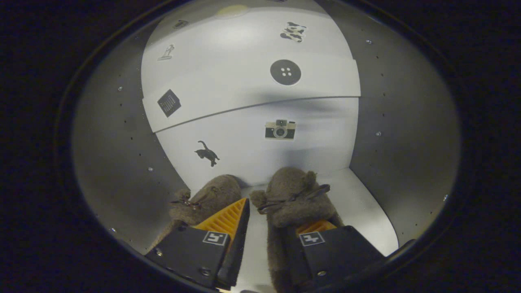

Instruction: Open the shoe cabinet door, grab the shoes and put them into the shoe cabinet, then close the shoe cabinet door.

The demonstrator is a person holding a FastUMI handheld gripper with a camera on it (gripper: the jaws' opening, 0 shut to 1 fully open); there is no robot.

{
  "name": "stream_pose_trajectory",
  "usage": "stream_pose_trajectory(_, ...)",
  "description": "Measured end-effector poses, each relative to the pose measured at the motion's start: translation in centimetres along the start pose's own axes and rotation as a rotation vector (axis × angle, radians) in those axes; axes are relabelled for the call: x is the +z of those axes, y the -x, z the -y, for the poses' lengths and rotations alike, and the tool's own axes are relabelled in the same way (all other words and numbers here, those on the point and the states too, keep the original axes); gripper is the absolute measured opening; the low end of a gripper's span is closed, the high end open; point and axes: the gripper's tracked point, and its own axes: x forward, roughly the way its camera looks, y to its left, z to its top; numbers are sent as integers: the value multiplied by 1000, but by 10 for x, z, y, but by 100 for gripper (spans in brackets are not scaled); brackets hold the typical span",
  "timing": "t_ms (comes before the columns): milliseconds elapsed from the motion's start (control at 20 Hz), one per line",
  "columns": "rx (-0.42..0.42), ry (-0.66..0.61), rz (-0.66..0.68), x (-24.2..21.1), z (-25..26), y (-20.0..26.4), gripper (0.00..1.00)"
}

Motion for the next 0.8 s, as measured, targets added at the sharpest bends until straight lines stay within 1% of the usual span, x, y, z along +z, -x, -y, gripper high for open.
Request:
stream_pose_trajectory(100, 10, -10, 1, 0, -4, 10, 70)
stream_pose_trajectory(200, 17, -23, 15, 0, -6, 22, 81)
stream_pose_trajectory(350, 22, 14, 38, -7, -7, 45, 80)
stream_pose_trajectory(500, -5, 50, 79, -14, -5, 73, 80)
stream_pose_trajectory(650, -4, 78, 127, -20, -10, 116, 80)
stream_pose_trajectory(800, 4, 125, 182, -29, -15, 171, 80)
